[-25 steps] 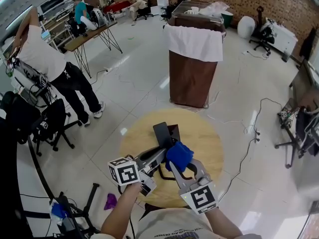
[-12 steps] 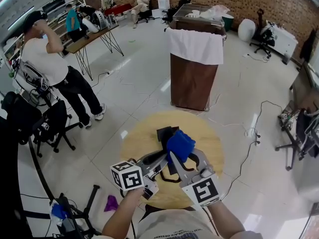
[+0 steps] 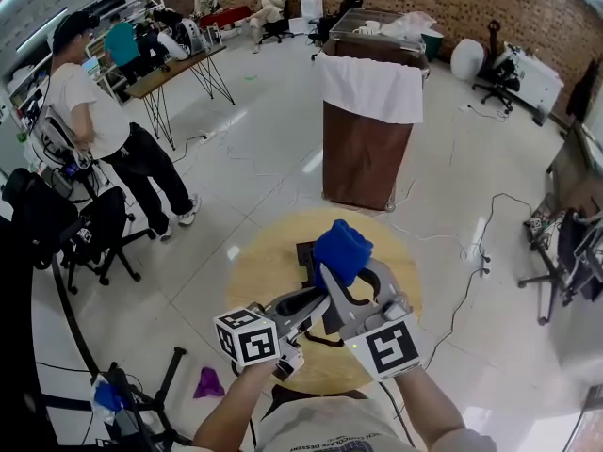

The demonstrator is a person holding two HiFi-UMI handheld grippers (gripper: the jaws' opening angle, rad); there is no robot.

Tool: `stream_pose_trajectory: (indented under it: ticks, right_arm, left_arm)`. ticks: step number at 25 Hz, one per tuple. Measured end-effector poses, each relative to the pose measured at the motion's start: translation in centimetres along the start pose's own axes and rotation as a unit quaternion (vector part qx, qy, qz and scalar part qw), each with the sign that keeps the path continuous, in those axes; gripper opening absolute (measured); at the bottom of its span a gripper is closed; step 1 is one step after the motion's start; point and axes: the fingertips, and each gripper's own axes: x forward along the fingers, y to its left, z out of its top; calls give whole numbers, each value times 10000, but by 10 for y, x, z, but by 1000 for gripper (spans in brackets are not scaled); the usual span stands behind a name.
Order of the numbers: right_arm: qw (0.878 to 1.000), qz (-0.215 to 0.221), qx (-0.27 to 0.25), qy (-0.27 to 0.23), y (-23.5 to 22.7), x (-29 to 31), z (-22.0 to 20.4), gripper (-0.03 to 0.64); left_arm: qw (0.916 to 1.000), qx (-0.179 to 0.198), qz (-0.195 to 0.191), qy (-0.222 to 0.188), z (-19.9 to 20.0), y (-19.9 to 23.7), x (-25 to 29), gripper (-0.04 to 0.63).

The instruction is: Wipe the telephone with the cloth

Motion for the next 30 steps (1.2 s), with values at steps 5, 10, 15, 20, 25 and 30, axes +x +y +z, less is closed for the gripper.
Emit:
stream_pose_trajectory:
  ticks: [5, 10, 15, 20, 25, 30]
  right_arm:
    - [9999, -61, -118, -102, -2, 4, 10, 60]
    - [9997, -103, -169, -137, -4, 5, 15, 60]
    - [9994, -46, -218, -274, 5, -2, 28, 60]
    - [9990, 363, 61, -254, 35, -2, 34, 60]
    - [9974, 664, 197, -219, 58, 2, 36, 60]
    - [9963, 819, 263, -42, 71, 6, 22, 60]
  left_arm:
    - [10000, 69, -1, 36, -3, -4, -1, 64]
    - [9999, 98, -5, 36, -3, -6, -2, 64]
    - [9998, 180, 73, 49, -2, -4, 0, 63]
    - [9996, 245, 136, 83, -4, -6, 5, 64]
    - [9993, 304, 171, 101, -6, -8, 6, 64]
    - [9990, 392, 182, 63, -6, -11, 2, 63]
